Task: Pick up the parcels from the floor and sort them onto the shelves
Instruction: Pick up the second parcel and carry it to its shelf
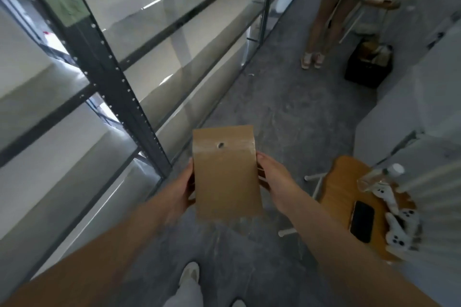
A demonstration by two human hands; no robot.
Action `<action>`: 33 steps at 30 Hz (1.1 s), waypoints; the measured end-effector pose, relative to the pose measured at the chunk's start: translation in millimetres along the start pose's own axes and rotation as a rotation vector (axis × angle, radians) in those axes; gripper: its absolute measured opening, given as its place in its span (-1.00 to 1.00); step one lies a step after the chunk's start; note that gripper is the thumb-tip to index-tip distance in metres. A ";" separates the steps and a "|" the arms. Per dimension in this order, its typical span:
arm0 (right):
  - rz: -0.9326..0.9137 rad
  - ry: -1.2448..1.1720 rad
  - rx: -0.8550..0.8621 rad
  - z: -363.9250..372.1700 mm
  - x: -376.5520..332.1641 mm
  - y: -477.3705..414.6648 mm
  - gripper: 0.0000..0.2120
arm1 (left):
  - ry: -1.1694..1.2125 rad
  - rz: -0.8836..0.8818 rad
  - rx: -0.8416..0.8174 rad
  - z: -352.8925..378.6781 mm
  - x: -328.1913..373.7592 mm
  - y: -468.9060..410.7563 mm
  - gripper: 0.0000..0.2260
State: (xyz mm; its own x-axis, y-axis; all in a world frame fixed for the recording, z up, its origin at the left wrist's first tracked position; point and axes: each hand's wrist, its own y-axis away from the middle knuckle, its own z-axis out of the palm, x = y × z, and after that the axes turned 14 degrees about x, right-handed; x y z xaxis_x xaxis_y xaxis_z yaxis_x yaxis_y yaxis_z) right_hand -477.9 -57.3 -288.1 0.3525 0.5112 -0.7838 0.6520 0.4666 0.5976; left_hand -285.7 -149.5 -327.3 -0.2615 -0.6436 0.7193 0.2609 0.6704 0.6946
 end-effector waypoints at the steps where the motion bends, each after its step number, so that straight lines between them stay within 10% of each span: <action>1: -0.041 0.016 -0.025 -0.9 -8.3 10.7 -0.65 | 0.018 0.017 0.023 -4.0 7.0 15.2 -0.42; 17: -0.482 0.202 -0.386 121.9 -81.3 199.7 -0.63 | 0.365 0.310 0.391 -161.5 36.2 216.2 -0.44; 33: -0.599 0.405 -0.867 280.9 28.6 451.0 -0.33 | 0.590 0.430 0.892 -359.7 -103.1 410.9 -0.43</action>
State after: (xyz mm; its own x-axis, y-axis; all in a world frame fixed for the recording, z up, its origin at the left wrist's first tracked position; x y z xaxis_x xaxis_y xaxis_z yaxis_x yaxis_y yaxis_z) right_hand 14.8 -34.9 -88.4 -0.2066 0.1598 -0.9653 -0.0986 0.9782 0.1830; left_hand 182.7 59.4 -113.4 0.2268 -0.2138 0.9502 -0.5883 0.7475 0.3086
